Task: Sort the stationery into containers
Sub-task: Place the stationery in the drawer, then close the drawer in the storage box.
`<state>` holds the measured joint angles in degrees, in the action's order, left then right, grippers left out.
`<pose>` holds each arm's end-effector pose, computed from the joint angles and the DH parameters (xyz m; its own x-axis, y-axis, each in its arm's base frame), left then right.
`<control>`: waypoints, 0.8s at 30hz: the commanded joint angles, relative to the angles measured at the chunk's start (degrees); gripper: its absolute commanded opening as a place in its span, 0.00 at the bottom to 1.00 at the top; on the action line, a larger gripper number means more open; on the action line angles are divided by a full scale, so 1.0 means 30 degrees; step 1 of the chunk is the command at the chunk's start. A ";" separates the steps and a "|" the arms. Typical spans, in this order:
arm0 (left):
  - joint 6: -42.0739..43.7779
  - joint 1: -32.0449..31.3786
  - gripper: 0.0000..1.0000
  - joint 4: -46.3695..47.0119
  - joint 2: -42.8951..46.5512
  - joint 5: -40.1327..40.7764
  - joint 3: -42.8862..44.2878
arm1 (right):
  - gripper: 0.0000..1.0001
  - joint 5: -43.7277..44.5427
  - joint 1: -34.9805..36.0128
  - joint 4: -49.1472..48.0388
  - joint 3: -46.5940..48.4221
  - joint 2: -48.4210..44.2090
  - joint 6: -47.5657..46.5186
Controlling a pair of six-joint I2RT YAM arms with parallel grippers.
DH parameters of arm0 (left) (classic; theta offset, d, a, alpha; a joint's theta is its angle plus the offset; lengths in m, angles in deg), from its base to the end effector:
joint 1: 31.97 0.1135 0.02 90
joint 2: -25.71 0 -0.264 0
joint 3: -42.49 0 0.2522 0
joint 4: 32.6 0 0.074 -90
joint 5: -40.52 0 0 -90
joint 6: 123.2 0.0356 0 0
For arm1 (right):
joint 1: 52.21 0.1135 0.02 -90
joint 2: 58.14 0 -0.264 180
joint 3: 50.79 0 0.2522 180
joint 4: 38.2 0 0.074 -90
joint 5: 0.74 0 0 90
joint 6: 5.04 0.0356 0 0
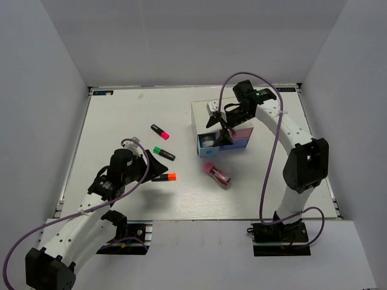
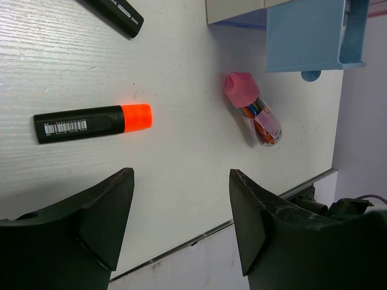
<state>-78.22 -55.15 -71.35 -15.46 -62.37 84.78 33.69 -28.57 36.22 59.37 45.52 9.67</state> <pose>0.1435 -0.0701 0.2258 -0.7830 -0.4148 -0.4635 -0.0110 0.7543 -0.6565 0.3256 0.1746 0.3114 0.2785 -0.4751 -0.8347 -0.9508 -0.2594 -0.1695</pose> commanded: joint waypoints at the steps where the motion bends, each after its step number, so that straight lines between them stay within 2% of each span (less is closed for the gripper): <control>1: 0.0210 -0.0096 0.74 0.0187 0.0041 -0.0217 0.0332 | 0.90 -0.0578 0.0089 -0.0649 -0.0869 -0.1357 0.0280; 6: 0.0210 -0.0096 0.74 0.0187 0.0041 -0.0217 0.0332 | 0.90 0.0034 0.0352 -0.2609 -0.3532 -0.2761 0.1508; 7: 0.0210 -0.0096 0.74 0.0187 0.0041 -0.0217 0.0332 | 0.90 0.0240 0.0353 -0.4470 -0.4526 -0.2997 0.2585; 9: 0.0210 -0.0096 0.74 0.0362 0.0041 -0.0217 0.0332 | 0.90 0.1378 0.0731 -0.6092 -0.5731 -0.3992 0.3412; 10: 0.0210 -0.0096 0.74 0.0362 -0.0133 -0.0217 0.0332 | 0.90 0.2284 0.0763 -0.6941 -0.7709 -0.5011 0.4895; 11: 0.0210 -0.0096 0.74 0.0362 -0.0135 -0.0217 0.0332 | 0.90 0.2641 0.1053 -1.0053 -0.8338 -0.5398 0.5432; 13: 0.0210 -0.0096 0.74 0.0362 -0.0135 -0.0217 0.0332 | 0.90 0.4160 0.1202 -1.2820 -1.0467 -0.6565 0.6576; 15: 0.0210 -0.0096 0.74 0.0362 -0.0135 -0.0217 0.0332 | 0.90 0.4460 0.1407 -1.4620 -1.1153 -0.6865 0.7224; 20: 0.0210 -0.0096 0.74 0.0362 -0.0135 -0.0217 0.0332 | 0.90 0.3379 0.1349 -1.4042 -1.1011 -0.7276 0.6352; 23: 0.0210 -0.0096 0.74 0.0362 -0.0135 -0.0217 0.0332 | 0.83 0.2851 0.1408 -1.3485 -1.1011 -0.7132 0.5848; 24: 0.0210 -0.0096 0.74 0.0362 -0.0135 -0.0217 0.0332 | 0.77 0.2821 0.1437 -1.3106 -1.0807 -0.7043 0.5615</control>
<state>-78.22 -55.15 -71.18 -16.09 -62.37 84.78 44.09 -24.42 -2.37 25.75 25.10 27.66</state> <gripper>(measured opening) 0.741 0.796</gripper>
